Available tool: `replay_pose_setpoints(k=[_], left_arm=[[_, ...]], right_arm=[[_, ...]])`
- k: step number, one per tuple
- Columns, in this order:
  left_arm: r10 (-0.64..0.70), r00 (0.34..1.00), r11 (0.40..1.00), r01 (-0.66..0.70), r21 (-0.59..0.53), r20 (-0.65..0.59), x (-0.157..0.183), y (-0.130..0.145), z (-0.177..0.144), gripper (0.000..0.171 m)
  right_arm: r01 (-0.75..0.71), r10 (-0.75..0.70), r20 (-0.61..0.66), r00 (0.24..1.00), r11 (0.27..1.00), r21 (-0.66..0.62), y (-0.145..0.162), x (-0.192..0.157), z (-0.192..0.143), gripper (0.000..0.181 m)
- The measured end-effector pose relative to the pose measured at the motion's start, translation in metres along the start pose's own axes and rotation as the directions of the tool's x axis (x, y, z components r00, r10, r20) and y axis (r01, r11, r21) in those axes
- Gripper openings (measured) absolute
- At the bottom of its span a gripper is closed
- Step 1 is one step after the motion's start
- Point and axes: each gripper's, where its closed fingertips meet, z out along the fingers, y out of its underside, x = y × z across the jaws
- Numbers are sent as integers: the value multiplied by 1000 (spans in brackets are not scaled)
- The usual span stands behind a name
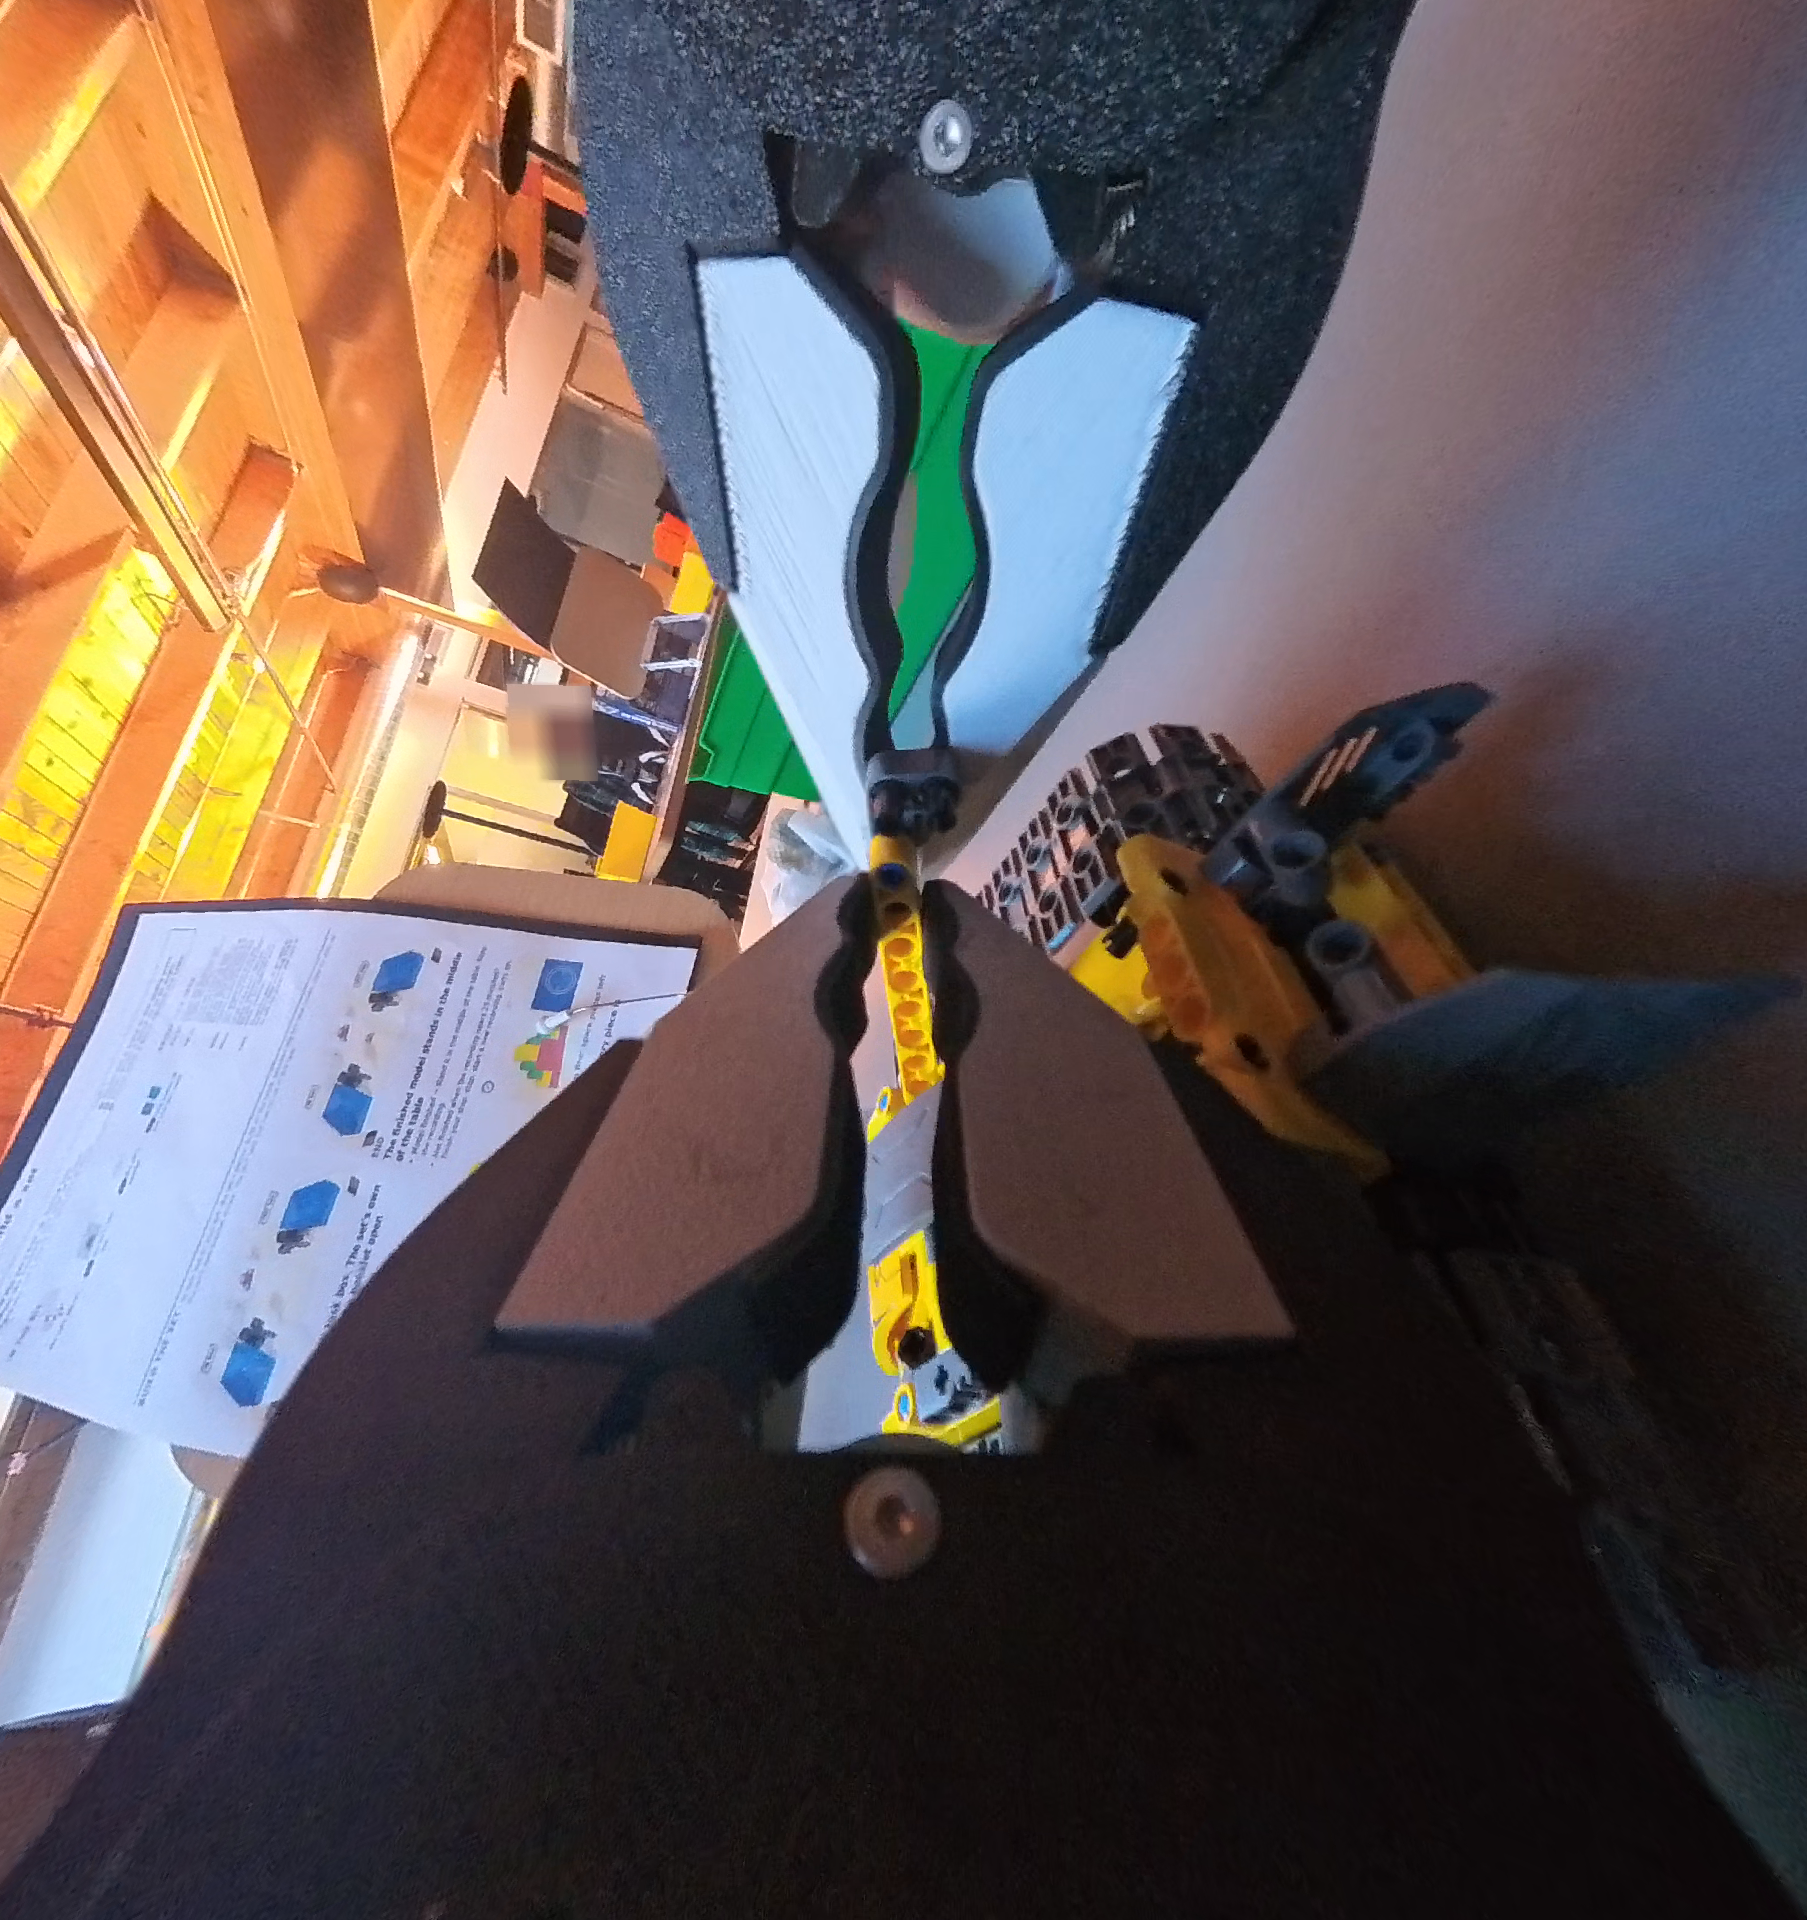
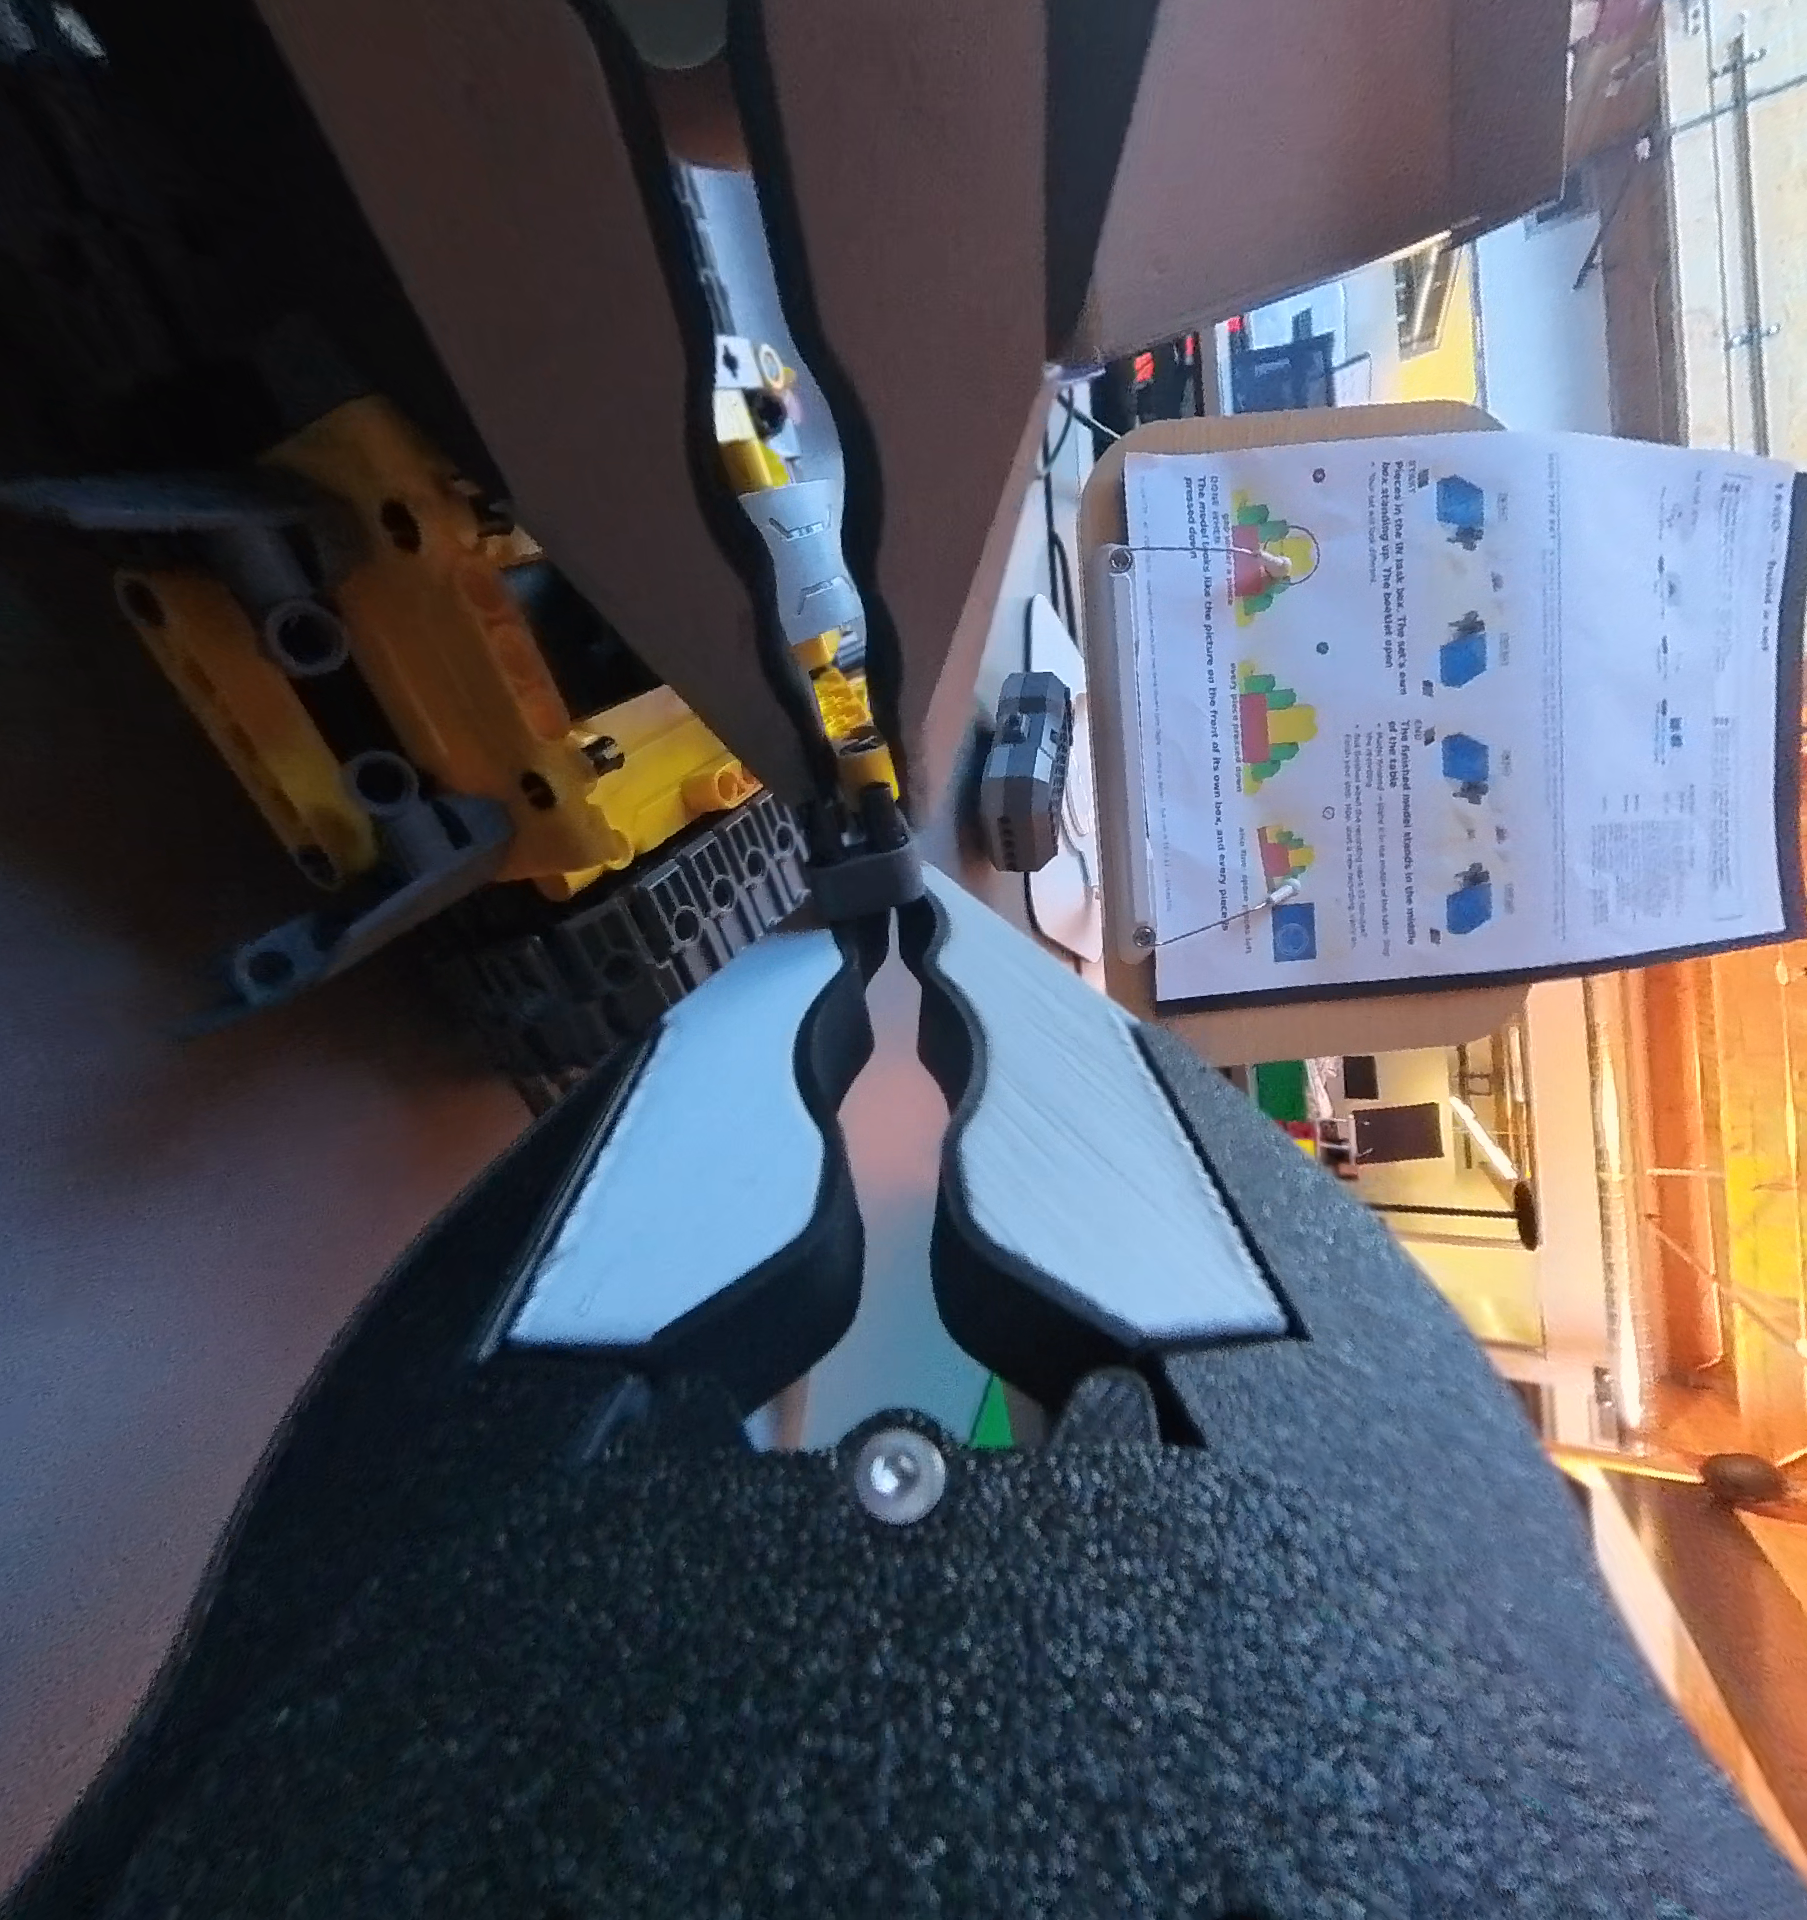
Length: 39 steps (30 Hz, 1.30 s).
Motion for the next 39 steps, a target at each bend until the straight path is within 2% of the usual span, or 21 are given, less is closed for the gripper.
replay_pose_setpoints(k=[6, 13, 14, 15, 16, 17, 18, 19, 23, 26, 28, 30, 33, 36, 39], left_arm=[[44, 998, 999, -42, -33, 54, -6, 4, 0, 5], [20, 998, 999, -17, -39, 60, -8, 7, 2, 5], [18, 998, 999, -16, -37, 65, -9, 7, 2, 6], [26, 998, 998, -29, 49, 58, -7, -6, -6, 5], [14, 999, 990, -20, 136, 48, -3, -21, -16, 5], [17, 999, 988, -22, 150, 31, 3, -27, -19, 5], [37, 999, 990, -39, 133, 16, 8, -26, -18, 6], [33, 999, 991, -35, 129, 18, 7, -25, -16, 7], [62, 997, 990, -67, 126, 48, 1, -22, -9, 6], [64, 996, 986, -72, 149, 56, 1, -24, -10, 8], [17, 999, 988, -24, 152, 46, -1, -21, -9, 9], [-62, 998, 982, 59, 181, 11, -2, -21, -9, 8], [-154, 988, 968, 156, 199, -23, -6, -20, -8, 8], [-171, 985, 964, 171, 203, -18, -8, -19, -7, 8], [-172, 985, 963, 169, 209, -8, -9, -19, -7, 8]], right_arm=[[-154, 153, -39, 987, 988, -5, 2, 4, 5, 0], [-313, 311, -57, 949, 950, -16, 6, 6, 10, 0], [-334, 327, -98, 940, 941, -62, 17, 10, 11, 0], [-377, 346, -181, 921, 908, -184, 51, 19, 12, 0], [-474, 431, -208, 878, 843, -256, 89, 23, 10, 0], [-621, 595, -175, 784, 751, -227, 109, 25, 6, 0], [-713, 707, -111, 698, 676, -186, 115, 27, -1, 0], [-743, 742, -72, 666, 651, -158, 114, 30, -8, 0], [-658, 652, -92, 753, 743, -121, 103, 34, -24, 0], [-655, 653, -51, 755, 756, -12, 84, 31, -31, 0], [-660, 660, 4, 751, 750, 43, 72, 24, -34, 0], [-678, 677, 40, 735, 734, 41, 69, 15, -33, 0], [-743, 732, 149, 665, 668, 39, 58, 1, -34, 5], [-801, 768, 243, 593, 594, 78, 38, -3, -40, 21], [-807, 751, 307, 585, 577, 126, 16, -4, -46, 28]])
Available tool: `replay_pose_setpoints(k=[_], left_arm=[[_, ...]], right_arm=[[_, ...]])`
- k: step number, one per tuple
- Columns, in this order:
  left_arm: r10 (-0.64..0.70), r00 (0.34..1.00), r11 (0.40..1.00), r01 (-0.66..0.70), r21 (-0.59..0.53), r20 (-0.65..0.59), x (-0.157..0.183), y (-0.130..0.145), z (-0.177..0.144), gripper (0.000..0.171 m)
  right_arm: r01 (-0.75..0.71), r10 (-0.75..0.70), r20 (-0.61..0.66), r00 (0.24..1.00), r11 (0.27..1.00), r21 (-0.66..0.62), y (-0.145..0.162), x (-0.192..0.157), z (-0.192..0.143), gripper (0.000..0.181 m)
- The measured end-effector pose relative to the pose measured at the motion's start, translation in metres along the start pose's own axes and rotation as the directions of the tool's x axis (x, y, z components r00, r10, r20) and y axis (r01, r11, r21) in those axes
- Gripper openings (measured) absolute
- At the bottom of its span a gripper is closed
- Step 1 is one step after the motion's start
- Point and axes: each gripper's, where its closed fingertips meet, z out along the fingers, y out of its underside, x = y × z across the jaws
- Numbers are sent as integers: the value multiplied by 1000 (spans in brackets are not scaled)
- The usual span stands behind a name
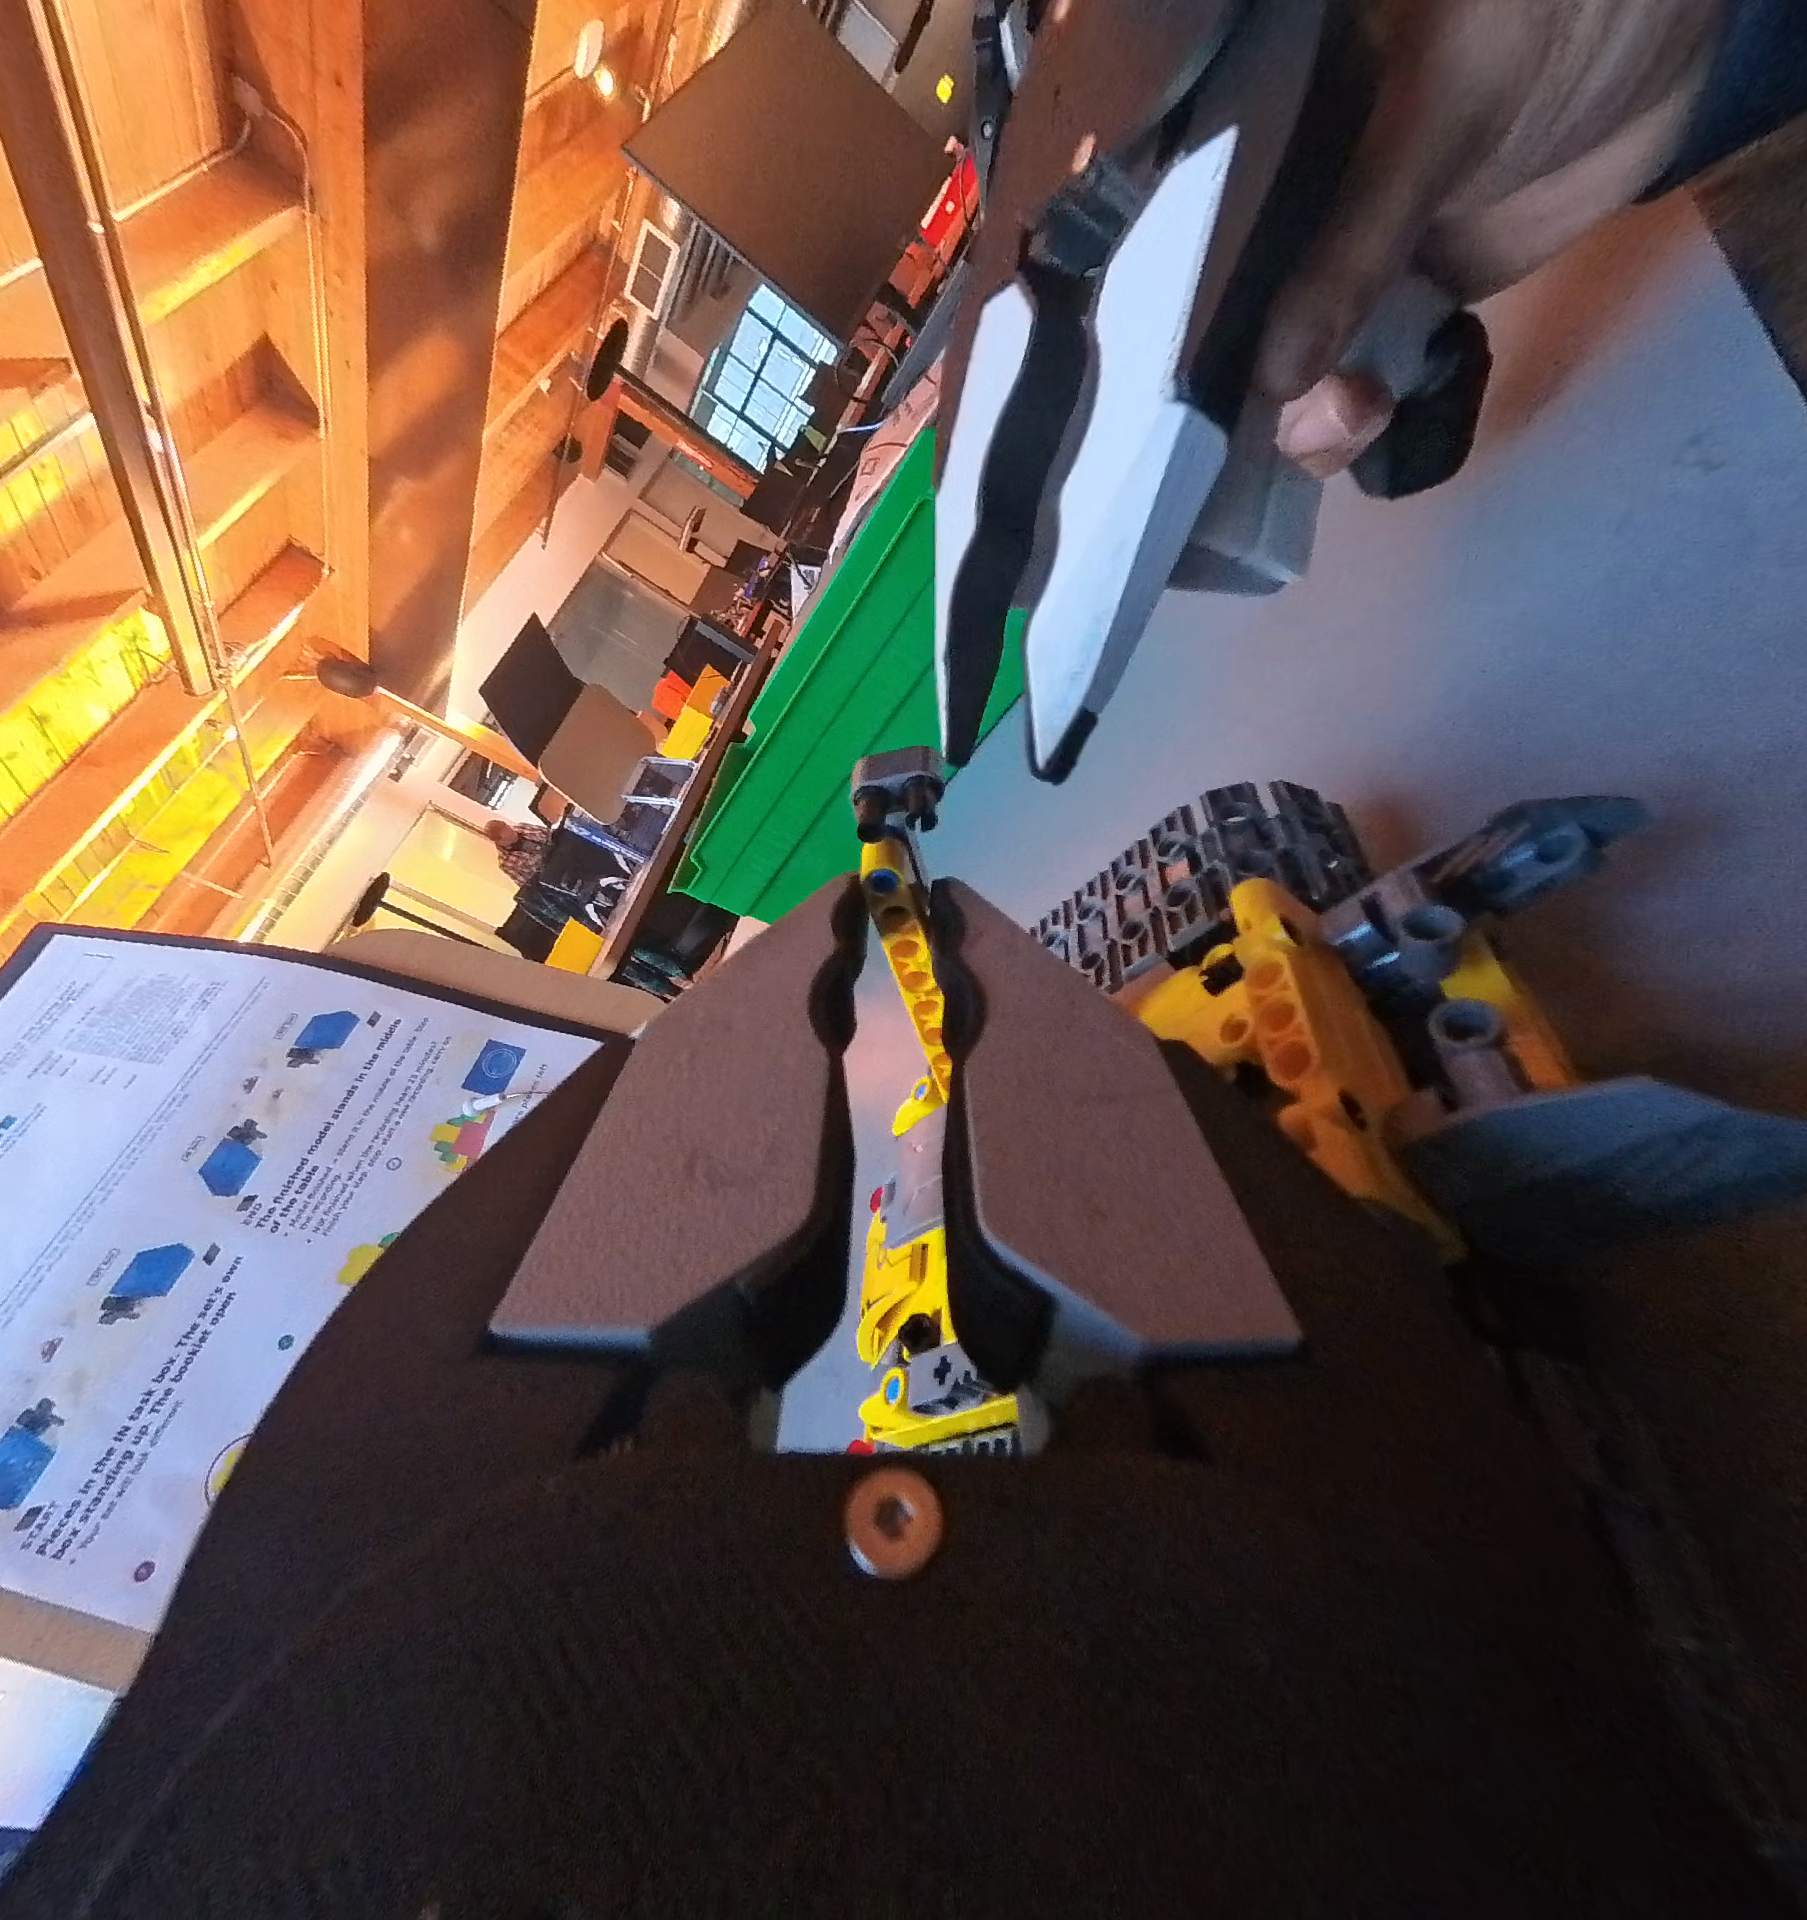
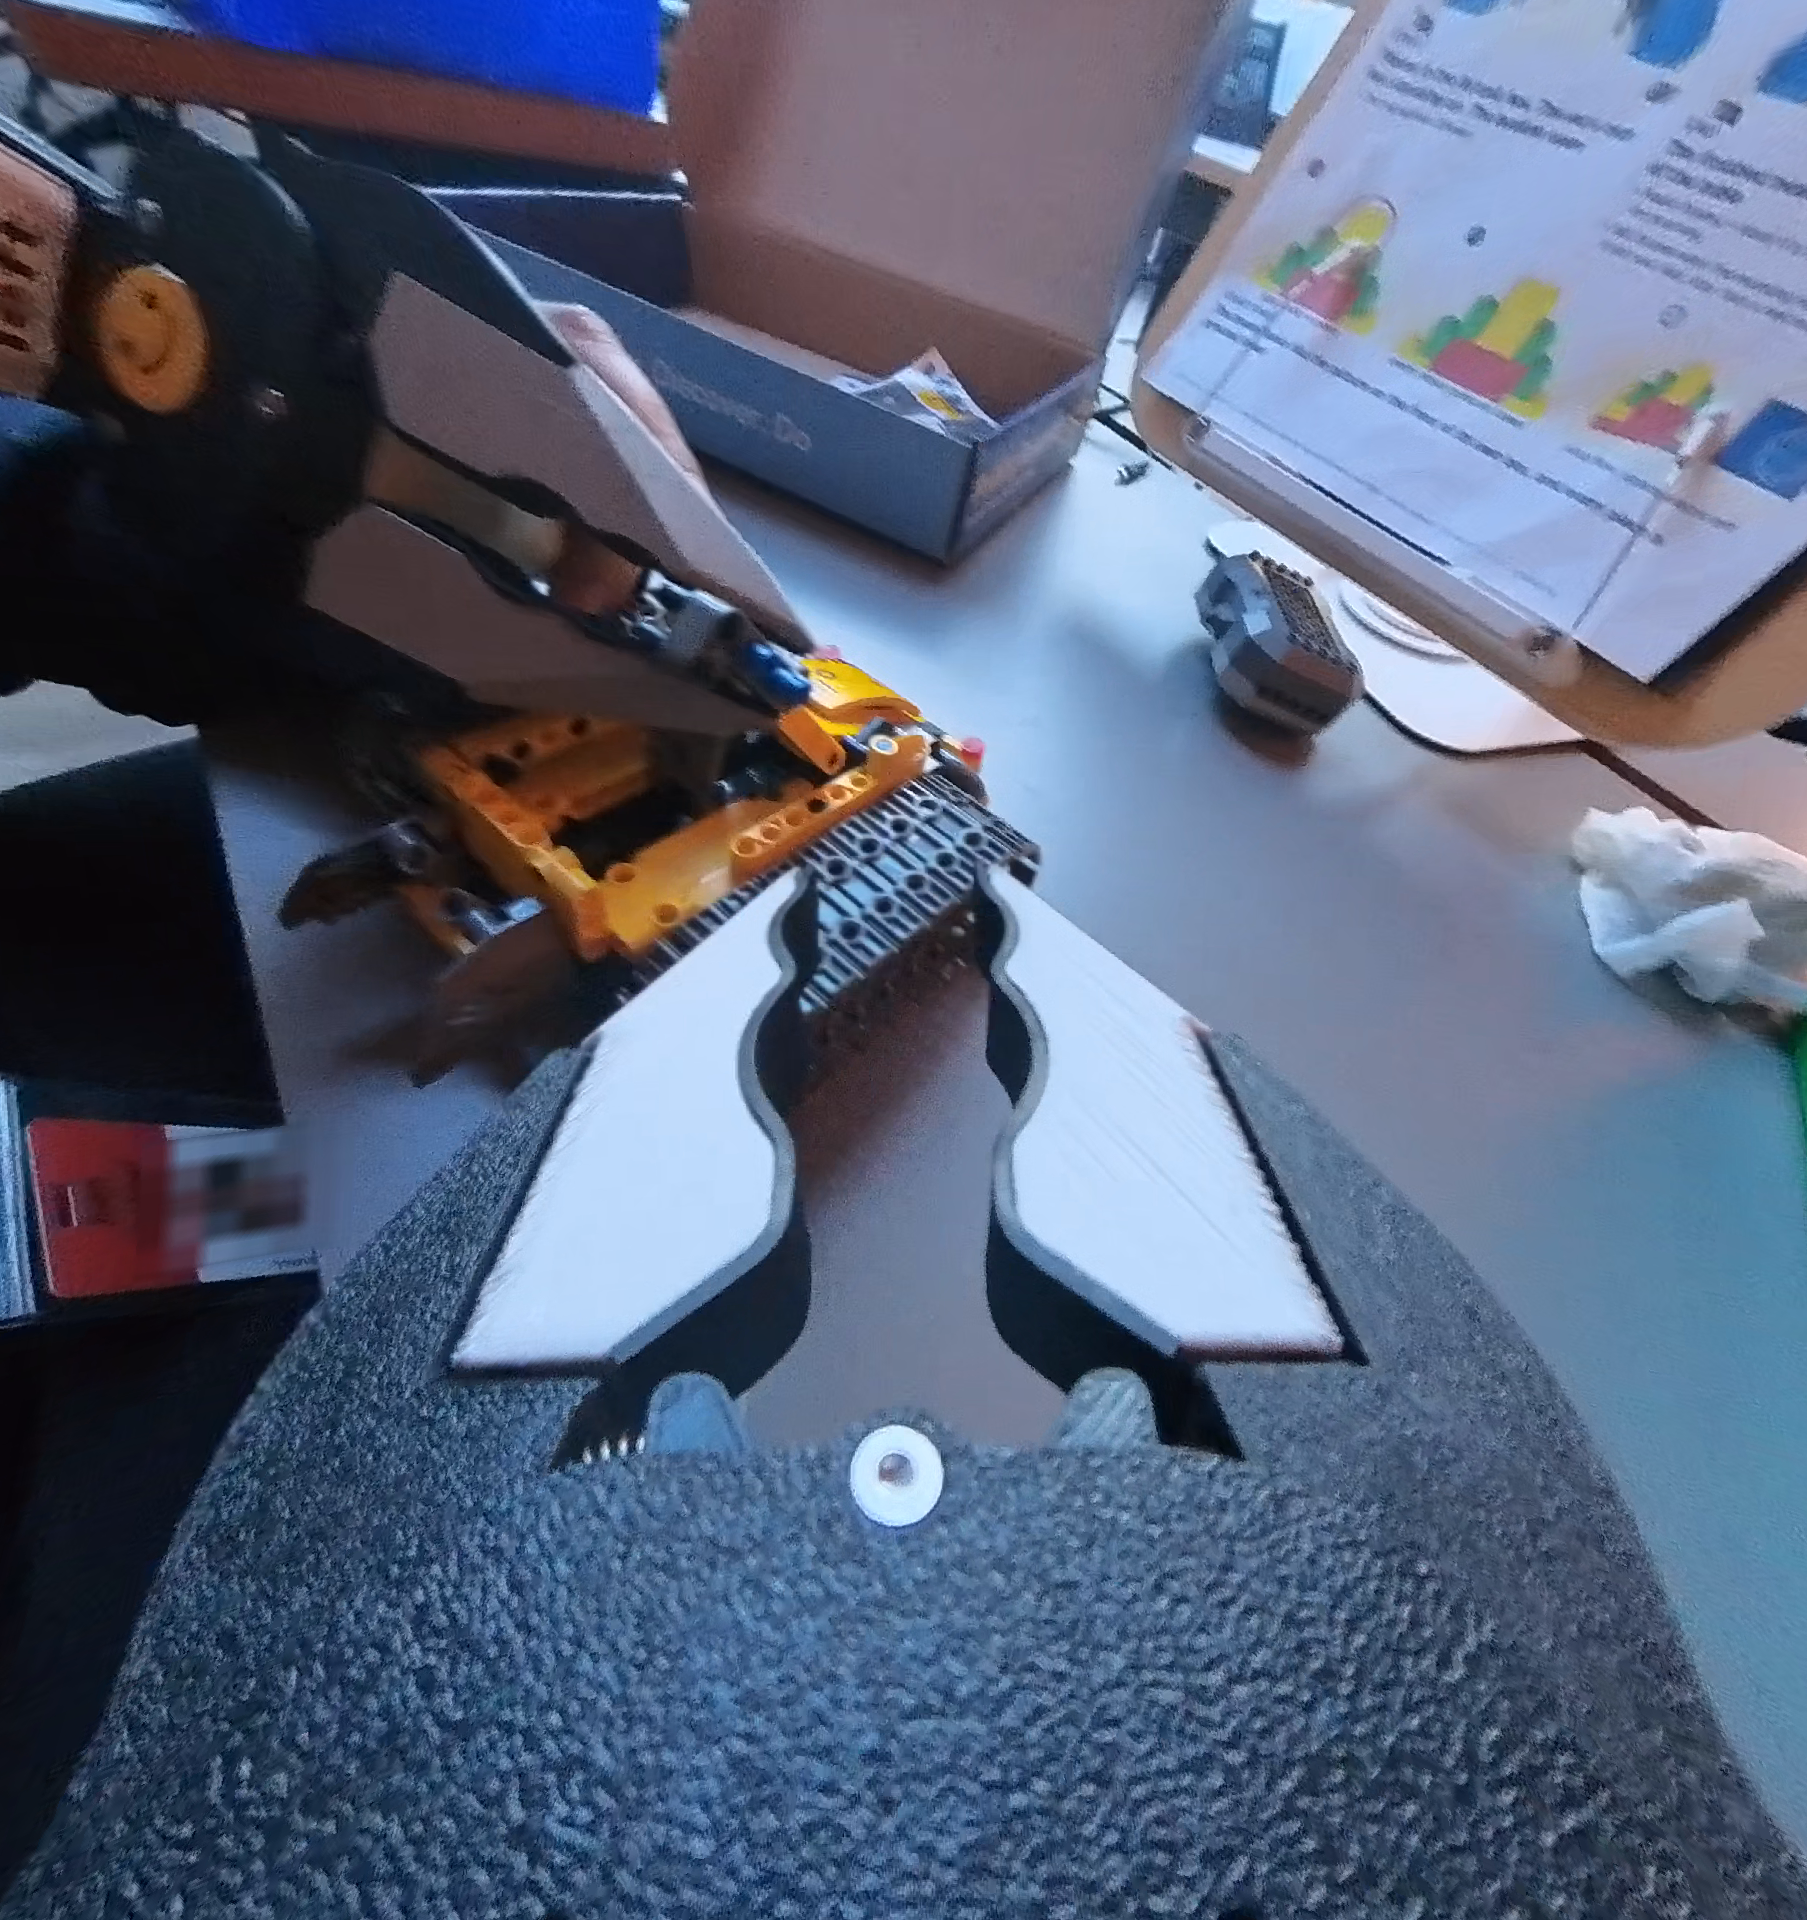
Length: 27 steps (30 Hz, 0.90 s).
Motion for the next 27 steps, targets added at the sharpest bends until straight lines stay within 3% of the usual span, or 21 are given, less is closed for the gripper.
replay_pose_setpoints(k=[5, 10, 15, 21, 23, 27], left_arm=[[-63, 998, 998, 63, 28, 5, -4, -1, -2, 11], [-212, 976, 975, 215, 58, -55, -8, -1, -5, 7], [-241, 967, 968, 246, 58, -83, -6, -1, -5, 6], [-256, 963, 965, 260, 47, -80, -7, 0, -3, 6], [-246, 966, 967, 250, 44, -79, -6, 0, -3, 6], [-263, 962, 964, 265, 33, -70, -8, 1, -3, 6]], right_arm=[[59, -59, 39, 997, 998, 21, -11, -15, 6, 29], [-73, 62, 123, 991, 993, 89, -25, -22, 8, 31], [-133, 111, 128, 986, 975, 178, -41, -19, 3, 32], [18, -18, 7, 1000, 998, 62, -43, -23, 15, 52], [2, 0, -63, 998, 999, 42, -46, -19, 20, 49], [-11, 15, -74, 997, 999, 52, -49, -25, 25, 22]])
